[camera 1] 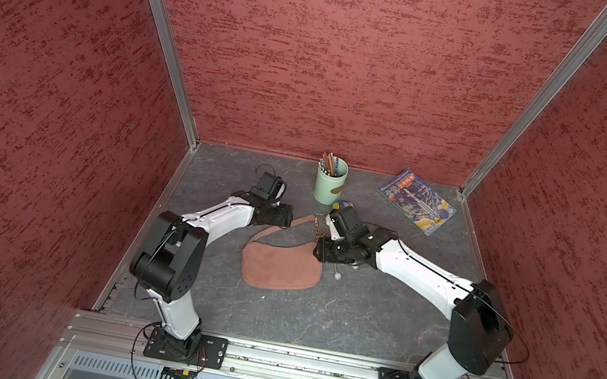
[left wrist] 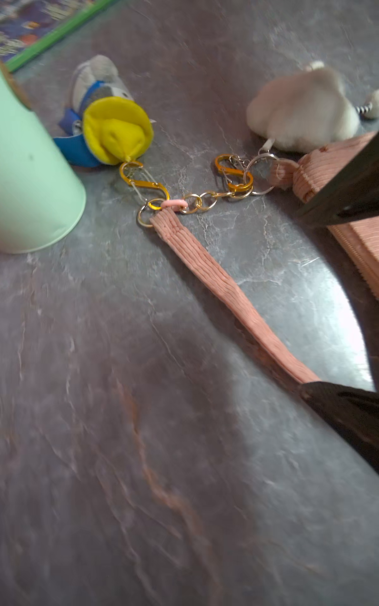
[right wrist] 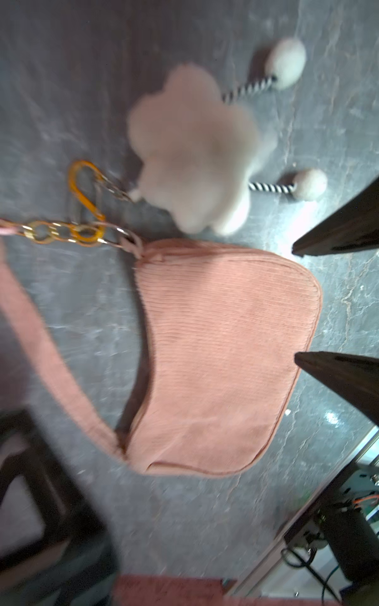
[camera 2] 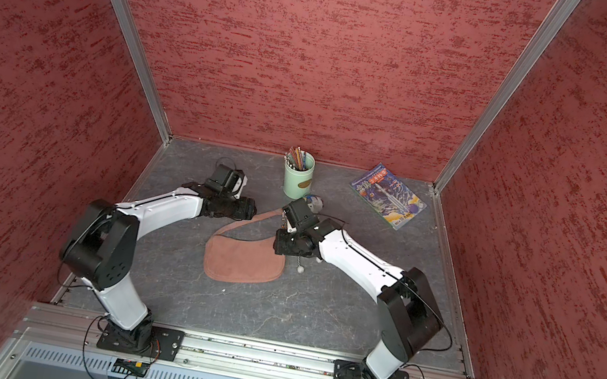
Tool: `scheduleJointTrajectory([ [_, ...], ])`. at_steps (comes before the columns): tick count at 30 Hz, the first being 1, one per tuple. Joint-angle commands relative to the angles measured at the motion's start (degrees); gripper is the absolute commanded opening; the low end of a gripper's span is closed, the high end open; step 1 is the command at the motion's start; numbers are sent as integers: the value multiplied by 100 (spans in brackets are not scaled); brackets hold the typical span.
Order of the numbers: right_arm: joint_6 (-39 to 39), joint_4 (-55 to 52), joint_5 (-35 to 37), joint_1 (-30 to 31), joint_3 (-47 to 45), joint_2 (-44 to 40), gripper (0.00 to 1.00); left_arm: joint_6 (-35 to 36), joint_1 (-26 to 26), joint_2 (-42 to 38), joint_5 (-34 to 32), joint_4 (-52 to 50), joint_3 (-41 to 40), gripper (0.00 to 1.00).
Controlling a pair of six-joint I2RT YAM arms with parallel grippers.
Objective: Remove the decoration from the bag
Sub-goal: Adjust the bag at the center of the board, then pick up the bag from the center of the board.
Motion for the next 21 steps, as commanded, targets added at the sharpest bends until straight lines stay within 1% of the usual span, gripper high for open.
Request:
scheduleJointTrajectory([
  [1, -37, 52, 182, -154, -9, -72, 51, 818, -141, 365, 18, -390, 377, 81],
  [7, 91, 207, 211, -165, -174, -189, 51, 1208, -229, 1229, 131, -622, 943, 81],
  [9, 160, 254, 231, -161, -246, -223, 51, 1362, -320, 1396, -55, -580, 996, 80],
  [11, 209, 321, 232, -166, -338, -236, 51, 1420, -369, 1488, -247, -432, 967, 78],
  [12, 248, 354, 227, -166, -376, -234, 51, 1394, -372, 1528, -310, -371, 969, 75],
  [16, 304, 424, 210, -164, -402, -183, 50, 1506, -511, 1632, -659, -58, 889, 56],
  [19, 290, 438, 229, -166, -337, -142, 50, 1596, -644, 1699, -980, 1, 943, 36],
  [21, 267, 436, 276, -166, -295, -133, 50, 1694, -720, 1626, -1106, 67, 938, 25],
])
